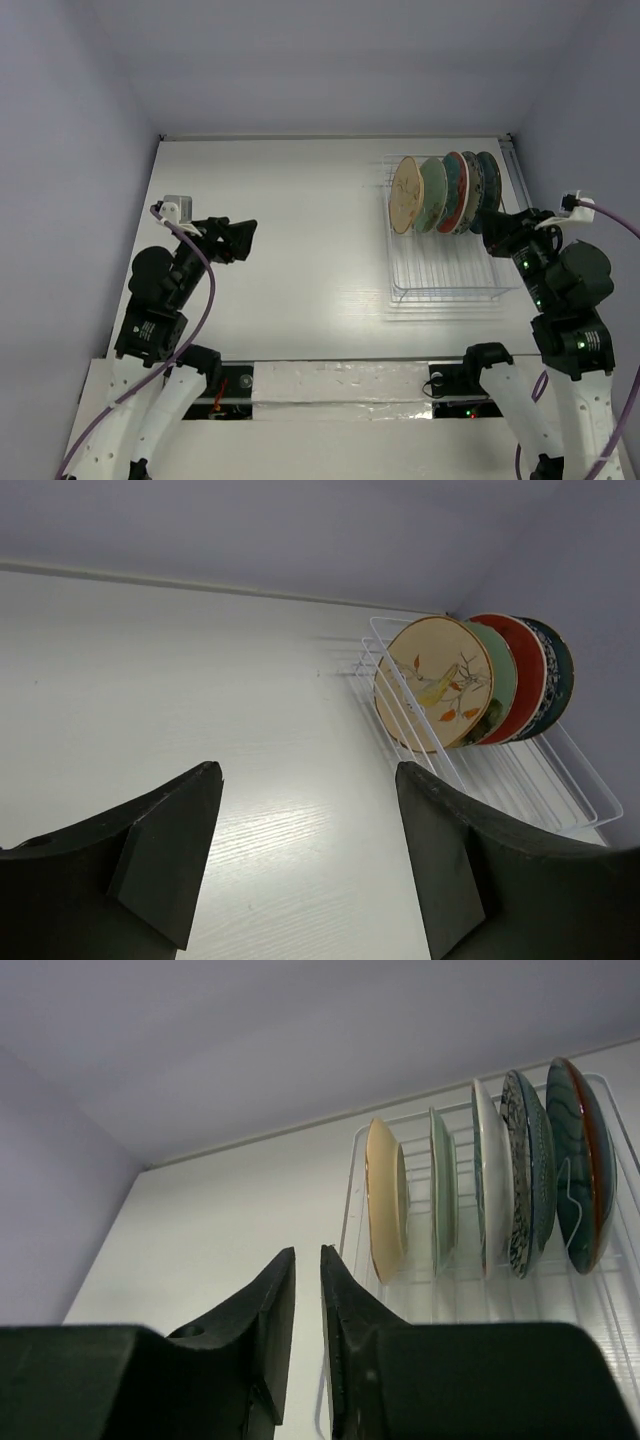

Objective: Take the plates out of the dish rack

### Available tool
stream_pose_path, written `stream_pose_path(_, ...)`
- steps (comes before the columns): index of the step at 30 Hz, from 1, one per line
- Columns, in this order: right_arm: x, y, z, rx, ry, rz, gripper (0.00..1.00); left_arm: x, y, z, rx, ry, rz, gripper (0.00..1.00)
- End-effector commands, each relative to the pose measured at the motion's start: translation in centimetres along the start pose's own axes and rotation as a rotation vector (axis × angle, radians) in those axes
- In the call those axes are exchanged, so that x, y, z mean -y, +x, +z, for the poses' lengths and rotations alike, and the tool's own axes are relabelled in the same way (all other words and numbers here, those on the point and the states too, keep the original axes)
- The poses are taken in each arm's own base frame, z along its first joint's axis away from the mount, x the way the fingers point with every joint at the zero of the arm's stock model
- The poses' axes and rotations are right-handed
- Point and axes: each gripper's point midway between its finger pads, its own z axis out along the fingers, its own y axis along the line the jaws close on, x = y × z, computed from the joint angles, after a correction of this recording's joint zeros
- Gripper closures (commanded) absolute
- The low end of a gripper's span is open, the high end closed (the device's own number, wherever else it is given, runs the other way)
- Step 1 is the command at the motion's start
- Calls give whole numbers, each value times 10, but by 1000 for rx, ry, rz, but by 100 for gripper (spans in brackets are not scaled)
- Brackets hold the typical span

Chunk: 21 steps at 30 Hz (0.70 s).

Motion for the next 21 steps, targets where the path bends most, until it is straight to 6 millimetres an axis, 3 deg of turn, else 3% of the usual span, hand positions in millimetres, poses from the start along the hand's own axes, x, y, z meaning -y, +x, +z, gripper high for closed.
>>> stream_pose_path(1, -18, -10, -2, 2, -89, -39, 84, 1, 0, 3, 9, 12, 15, 33)
stream_pose_path(5, -25, -3, 3, -39, -131, -44, 100, 4, 6, 1, -8, 36, 9, 46)
stream_pose_path(9, -22, -1, 17, -72, -111, -44, 100, 10, 10, -4, 3, 80, -5, 62)
stream_pose_path(14, -23, 14, 48, -158, -134, -41, 100, 1, 19, -4, -26, 37, -23, 100)
stream_pose_path(18, -28, 41, 81, -249, -124, -43, 100, -11, 28, -1, -43, -27, -49, 100)
stream_pose_path(20, -20, 43, 95, -250, -33, -76, 100, -14, 30, 0, -52, -44, -53, 100)
stream_pose_path(21, -26, 50, 100, -274, -33, -91, 100, -15, 31, 0, -54, -44, -53, 100)
